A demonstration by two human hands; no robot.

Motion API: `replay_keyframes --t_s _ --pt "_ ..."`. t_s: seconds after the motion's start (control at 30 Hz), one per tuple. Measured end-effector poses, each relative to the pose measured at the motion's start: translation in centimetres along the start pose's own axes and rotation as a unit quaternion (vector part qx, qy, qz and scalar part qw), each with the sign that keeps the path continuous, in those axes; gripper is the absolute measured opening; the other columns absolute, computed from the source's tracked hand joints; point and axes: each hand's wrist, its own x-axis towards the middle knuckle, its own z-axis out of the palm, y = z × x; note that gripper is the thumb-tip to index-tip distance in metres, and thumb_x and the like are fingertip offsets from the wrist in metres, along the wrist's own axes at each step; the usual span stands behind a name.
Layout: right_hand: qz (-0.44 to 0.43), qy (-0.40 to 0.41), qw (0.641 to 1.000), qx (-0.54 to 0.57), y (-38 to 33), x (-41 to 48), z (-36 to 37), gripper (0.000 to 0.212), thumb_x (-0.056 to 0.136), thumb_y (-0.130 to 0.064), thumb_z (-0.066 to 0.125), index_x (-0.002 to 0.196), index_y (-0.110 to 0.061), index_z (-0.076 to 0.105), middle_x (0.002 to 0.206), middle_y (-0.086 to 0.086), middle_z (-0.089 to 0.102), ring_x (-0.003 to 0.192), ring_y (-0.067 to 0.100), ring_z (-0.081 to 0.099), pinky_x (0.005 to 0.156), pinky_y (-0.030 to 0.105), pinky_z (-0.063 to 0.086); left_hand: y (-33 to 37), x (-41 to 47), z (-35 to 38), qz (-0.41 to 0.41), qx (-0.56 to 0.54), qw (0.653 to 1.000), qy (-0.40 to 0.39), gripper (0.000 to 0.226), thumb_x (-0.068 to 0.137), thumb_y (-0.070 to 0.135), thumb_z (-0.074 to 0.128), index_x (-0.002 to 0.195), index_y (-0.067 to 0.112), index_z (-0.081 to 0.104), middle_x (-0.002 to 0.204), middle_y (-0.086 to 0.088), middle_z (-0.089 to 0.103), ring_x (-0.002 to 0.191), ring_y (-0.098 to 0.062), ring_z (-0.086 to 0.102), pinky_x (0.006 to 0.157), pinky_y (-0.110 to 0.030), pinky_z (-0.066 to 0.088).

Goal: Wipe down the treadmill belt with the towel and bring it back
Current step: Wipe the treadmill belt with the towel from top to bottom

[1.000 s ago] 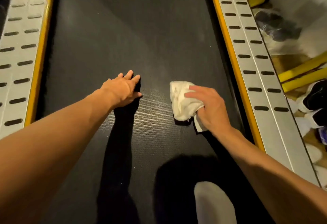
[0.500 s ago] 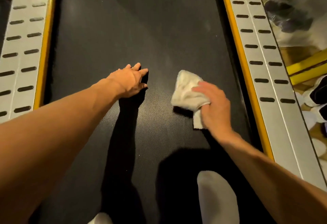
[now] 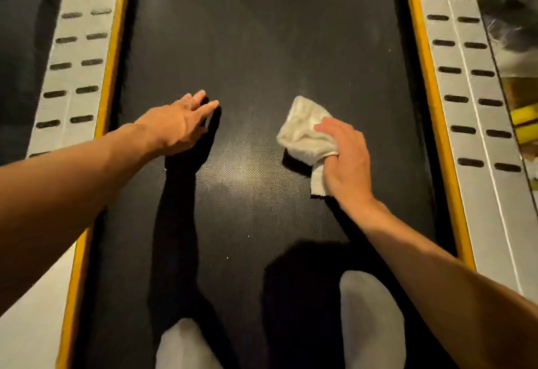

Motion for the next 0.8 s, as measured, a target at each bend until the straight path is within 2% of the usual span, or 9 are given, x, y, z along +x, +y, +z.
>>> replay_keyframes --t_s 0.13,0.2,0.27,0.33,0.4,0.5,0.6,0.7,0.8 --pt "0.007 -0.017 0.994 -0.110 0.9 0.9 0.5 0.045 0.068 0.002 0.047 0.111 -0.006 0.057 0.109 0.010 0.060 0.095 0.035 0.048 0.082 0.033 0.038 -3.0 -2.2 1.2 -0.052 -0.021 0.998 -0.022 0.066 0.101 0.029 0.041 0.155 0.026 0.002 0.162 -0.010 0.000 0.148 -0.031 0.009 0.117 -0.044 0.019" --pt "-0.076 -0.090 0.987 -0.108 -0.5 -1.9 2.1 0.043 0.067 0.002 0.053 0.109 -0.005 0.059 0.111 0.007 0.061 0.097 0.029 0.046 0.083 0.035 0.041 -4.0 -3.0 1.8 -0.069 -0.039 0.997 -0.026 0.066 0.101 0.030 0.042 0.154 0.026 0.002 0.162 -0.010 0.001 0.148 -0.031 0.008 0.118 -0.043 0.017" --pt "-0.108 -0.174 0.977 -0.059 -2.6 -4.1 3.3 0.043 0.069 0.004 0.063 0.109 -0.010 0.062 0.112 0.002 0.062 0.099 0.021 0.046 0.083 0.029 0.042 -4.9 -3.8 2.3 -0.080 -0.050 0.995 -0.020 0.066 0.101 0.030 0.042 0.155 0.025 0.004 0.162 -0.010 0.002 0.149 -0.031 0.007 0.118 -0.043 0.016" --pt "-0.041 -0.196 0.980 0.000 -5.0 -2.9 3.9 0.037 0.073 0.001 0.065 0.107 -0.014 0.062 0.100 0.005 0.064 0.092 0.024 0.053 0.078 0.030 0.042 -6.0 -4.8 2.6 -0.094 -0.040 0.995 -0.016 0.066 0.101 0.029 0.042 0.155 0.024 0.004 0.162 -0.011 0.002 0.149 -0.031 0.006 0.118 -0.043 0.016" --pt "0.020 -0.145 0.989 0.003 -6.1 0.3 4.9 0.021 0.078 -0.009 0.063 0.099 -0.012 0.057 0.090 0.010 0.065 0.086 0.032 0.057 0.074 0.039 0.045 -6.9 -5.8 2.8 -0.110 -0.027 0.993 -0.019 0.066 0.101 0.029 0.041 0.155 0.023 0.004 0.162 -0.012 0.002 0.148 -0.032 0.006 0.118 -0.043 0.016" --pt "0.053 -0.117 0.991 -0.034 -5.9 4.2 6.9 0.024 0.080 -0.026 0.058 0.100 -0.015 0.051 0.093 0.009 0.062 0.088 0.032 0.057 0.073 0.039 0.047 -8.1 -7.0 3.1 -0.116 0.053 0.992 -0.016 0.065 0.101 0.032 0.040 0.155 0.019 0.006 0.161 -0.014 0.004 0.148 -0.034 0.009 0.118 -0.045 0.015" --pt "-0.023 -0.193 0.978 -0.078 -6.6 2.0 8.6 0.029 0.077 -0.018 0.051 0.106 -0.020 0.053 0.104 0.007 0.059 0.099 0.031 0.056 0.075 0.027 0.040 -9.4 -7.8 3.7 -0.118 0.119 0.986 -0.017 0.068 0.100 0.037 0.041 0.155 0.018 0.006 0.161 -0.017 0.003 0.147 -0.036 0.007 0.118 -0.049 0.011" --pt "-0.112 -0.306 0.944 -0.054 -8.6 -2.7 9.0 0.056 0.081 0.004 0.057 0.130 -0.020 0.046 0.124 0.006 0.051 0.114 0.024 0.047 0.089 0.024 0.035 -9.7 -8.2 4.7 -0.156 0.068 0.985 -0.026 0.067 0.100 0.039 0.040 0.155 0.020 0.008 0.160 -0.017 -0.001 0.147 -0.038 0.005 0.118 -0.049 0.011" --pt "-0.159 -0.321 0.933 -0.038 -10.6 -2.4 9.1 0.039 0.085 -0.003 0.056 0.120 -0.019 0.050 0.107 0.006 0.056 0.096 0.025 0.053 0.078 0.035 0.044 -9.6 -8.9 5.8 -0.179 -0.024 0.984 0.003 0.068 0.099 0.034 0.046 0.155 0.021 0.010 0.161 -0.012 -0.006 0.148 -0.036 0.001 0.118 -0.046 0.011"
